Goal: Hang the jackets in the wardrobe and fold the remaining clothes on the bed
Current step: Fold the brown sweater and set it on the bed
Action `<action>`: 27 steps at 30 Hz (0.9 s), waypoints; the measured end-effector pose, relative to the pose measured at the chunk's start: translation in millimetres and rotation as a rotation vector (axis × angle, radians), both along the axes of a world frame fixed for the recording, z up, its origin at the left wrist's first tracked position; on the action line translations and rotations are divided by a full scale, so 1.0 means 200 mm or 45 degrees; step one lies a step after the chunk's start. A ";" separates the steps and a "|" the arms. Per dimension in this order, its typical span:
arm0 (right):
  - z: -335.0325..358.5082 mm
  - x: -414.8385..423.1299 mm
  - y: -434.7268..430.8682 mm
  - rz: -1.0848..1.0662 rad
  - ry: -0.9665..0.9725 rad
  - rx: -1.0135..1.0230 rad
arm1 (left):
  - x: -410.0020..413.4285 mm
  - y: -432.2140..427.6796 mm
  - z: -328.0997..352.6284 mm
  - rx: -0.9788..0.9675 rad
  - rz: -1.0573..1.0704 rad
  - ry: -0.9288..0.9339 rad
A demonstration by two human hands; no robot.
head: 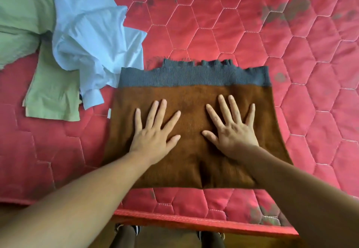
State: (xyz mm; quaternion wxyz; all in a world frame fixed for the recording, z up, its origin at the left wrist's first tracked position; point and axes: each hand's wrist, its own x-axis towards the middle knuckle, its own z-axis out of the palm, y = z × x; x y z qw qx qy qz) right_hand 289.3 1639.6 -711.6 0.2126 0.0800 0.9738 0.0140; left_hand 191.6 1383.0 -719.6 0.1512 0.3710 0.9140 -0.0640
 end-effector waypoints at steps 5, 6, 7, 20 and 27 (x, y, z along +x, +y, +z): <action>0.05 0.08 0.00 0.032 0.071 -0.040 | 0.08 -0.08 0.03 0.050 -0.020 0.033; 0.05 0.16 0.01 0.026 0.073 -0.037 | 0.13 -0.15 0.03 0.048 -0.040 0.046; 0.04 0.25 0.01 0.018 0.066 -0.031 | 0.17 -0.22 0.03 0.042 -0.051 0.053; 0.06 0.54 0.16 -0.205 -0.071 -0.016 | 0.21 -0.46 0.08 -0.023 0.506 -0.171; 0.11 0.29 -0.11 0.037 0.094 -0.110 | 0.14 -0.42 0.18 0.553 1.232 -0.257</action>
